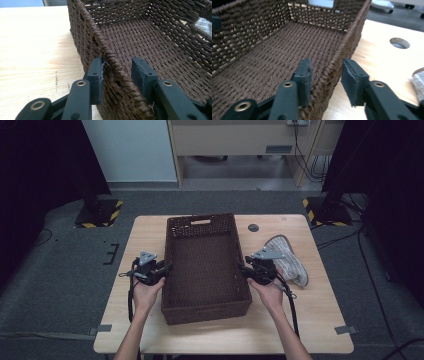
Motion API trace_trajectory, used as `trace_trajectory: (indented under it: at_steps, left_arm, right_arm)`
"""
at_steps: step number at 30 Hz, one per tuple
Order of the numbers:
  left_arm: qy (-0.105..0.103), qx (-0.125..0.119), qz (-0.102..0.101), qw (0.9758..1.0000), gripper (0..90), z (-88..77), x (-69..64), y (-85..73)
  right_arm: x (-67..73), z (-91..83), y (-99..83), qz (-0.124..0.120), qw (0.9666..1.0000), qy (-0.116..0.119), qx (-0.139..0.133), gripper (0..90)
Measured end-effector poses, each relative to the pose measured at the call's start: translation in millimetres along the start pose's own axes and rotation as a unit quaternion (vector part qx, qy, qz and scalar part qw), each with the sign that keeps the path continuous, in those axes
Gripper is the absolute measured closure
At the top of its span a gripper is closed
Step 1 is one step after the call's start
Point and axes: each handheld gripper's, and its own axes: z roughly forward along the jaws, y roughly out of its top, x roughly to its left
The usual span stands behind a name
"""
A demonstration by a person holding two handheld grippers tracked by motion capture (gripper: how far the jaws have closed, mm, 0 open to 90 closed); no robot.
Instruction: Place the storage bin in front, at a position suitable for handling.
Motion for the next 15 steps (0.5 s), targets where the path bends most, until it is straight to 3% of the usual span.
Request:
trace_trajectory:
  at_steps: [6,15]
  left_arm:
    - [-0.009,-0.008,-0.011,0.9999,61.0,-1.1,1.3,-3.4]
    - [0.003,0.010,0.029,0.9995,60.5,-11.7,-9.0,-6.3]
  right_arm:
    - [3.7,0.6,0.0,-0.009,0.9999,-0.001,0.006,66.8]
    - [13.5,-20.9,-8.9,-0.016,0.9998,0.003,0.013,68.5]
